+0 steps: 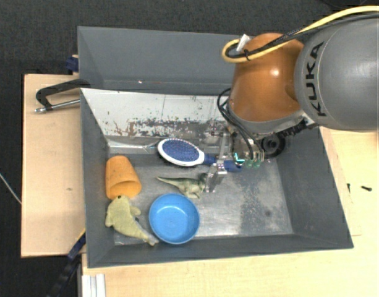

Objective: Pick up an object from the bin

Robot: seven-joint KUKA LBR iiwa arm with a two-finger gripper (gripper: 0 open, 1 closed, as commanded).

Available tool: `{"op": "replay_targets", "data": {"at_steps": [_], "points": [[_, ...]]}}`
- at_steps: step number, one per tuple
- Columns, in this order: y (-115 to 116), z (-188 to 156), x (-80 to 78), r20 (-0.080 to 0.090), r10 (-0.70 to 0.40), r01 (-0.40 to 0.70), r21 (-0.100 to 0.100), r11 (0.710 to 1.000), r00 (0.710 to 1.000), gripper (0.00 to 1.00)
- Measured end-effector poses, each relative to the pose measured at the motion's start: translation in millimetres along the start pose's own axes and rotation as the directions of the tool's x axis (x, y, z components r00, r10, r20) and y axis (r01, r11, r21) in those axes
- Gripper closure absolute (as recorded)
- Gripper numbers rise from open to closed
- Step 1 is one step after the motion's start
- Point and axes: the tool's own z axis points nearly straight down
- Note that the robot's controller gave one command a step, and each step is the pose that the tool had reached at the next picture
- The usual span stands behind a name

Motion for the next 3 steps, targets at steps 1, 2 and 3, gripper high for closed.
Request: {"op": "replay_targets", "data": {"at_steps": [1,2,3], "points": [[55,117,41.4,0.011,-0.186,0.186,0.001,0.982,0.982,0.00],[56,85,57.5,0.011,-0.159,0.159,0.000,0.987,0.987,0.00],[54,80,52.8,0.011,-0.368,0.368,0.003,0.930,0.930,0.00]]}}
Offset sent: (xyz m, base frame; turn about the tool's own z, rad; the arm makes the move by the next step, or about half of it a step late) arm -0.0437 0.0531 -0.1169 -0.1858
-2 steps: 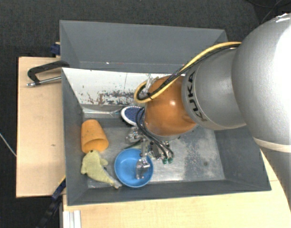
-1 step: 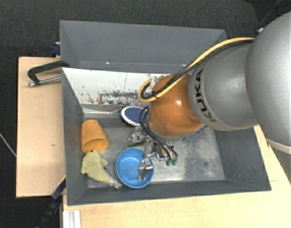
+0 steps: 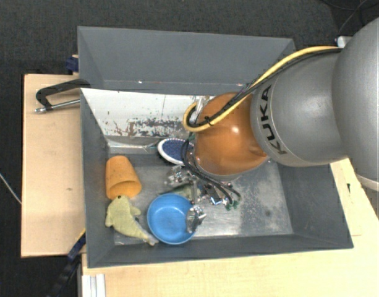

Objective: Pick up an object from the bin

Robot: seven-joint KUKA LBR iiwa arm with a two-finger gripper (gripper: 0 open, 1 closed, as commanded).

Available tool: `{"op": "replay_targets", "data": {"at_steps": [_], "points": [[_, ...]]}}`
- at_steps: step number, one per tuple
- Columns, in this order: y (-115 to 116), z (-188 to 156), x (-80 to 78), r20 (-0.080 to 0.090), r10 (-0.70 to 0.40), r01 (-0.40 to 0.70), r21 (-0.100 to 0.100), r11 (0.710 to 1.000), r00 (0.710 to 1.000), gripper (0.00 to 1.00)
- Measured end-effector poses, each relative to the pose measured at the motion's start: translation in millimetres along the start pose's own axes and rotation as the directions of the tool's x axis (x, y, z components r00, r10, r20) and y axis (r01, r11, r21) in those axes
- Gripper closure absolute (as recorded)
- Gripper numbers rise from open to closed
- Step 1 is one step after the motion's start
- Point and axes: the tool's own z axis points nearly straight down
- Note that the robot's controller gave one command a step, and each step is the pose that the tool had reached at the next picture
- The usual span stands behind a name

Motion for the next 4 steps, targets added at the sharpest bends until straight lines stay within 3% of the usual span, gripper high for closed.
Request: {"op": "replay_targets", "data": {"at_steps": [1,2,3,4], "points": [[6,35,-9.4,0.000,-0.253,0.253,-0.002,0.968,0.968,0.00],[7,34,-10.8,-0.001,-0.251,0.251,-0.002,0.968,0.968,0.00],[5,28,-19.8,0.030,-0.249,0.249,0.009,0.969,0.968,1.00],[6,-59,-24.0,0.008,-0.248,0.248,0.003,0.969,0.969,1.00]]}}
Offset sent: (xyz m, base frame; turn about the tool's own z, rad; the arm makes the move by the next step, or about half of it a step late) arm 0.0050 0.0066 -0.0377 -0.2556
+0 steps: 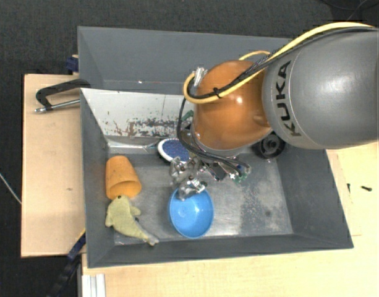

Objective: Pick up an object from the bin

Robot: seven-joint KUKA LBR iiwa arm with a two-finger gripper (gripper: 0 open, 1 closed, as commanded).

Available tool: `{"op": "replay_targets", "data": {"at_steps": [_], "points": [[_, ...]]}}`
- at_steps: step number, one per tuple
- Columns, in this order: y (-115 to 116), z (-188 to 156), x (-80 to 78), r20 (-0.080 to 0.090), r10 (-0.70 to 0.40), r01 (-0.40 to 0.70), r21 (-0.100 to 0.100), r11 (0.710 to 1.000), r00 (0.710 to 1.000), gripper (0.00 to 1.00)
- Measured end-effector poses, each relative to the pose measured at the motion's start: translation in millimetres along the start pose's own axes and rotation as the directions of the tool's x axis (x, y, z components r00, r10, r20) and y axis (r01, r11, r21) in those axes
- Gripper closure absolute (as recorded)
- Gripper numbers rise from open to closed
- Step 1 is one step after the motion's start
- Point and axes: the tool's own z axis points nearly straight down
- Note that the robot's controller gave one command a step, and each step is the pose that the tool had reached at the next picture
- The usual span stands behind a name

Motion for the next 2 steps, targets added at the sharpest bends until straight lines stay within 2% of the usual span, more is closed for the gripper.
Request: {"op": "replay_targets", "data": {"at_steps": [1,2], "points": [[0.3,-25.2,-2.8,-0.005,0.001,-0.001,-0.002,1.000,1.000,1.00],[0.5,-28.1,-4.4,-0.007,0.002,-0.002,-0.003,1.000,1.000,1.00]]}}
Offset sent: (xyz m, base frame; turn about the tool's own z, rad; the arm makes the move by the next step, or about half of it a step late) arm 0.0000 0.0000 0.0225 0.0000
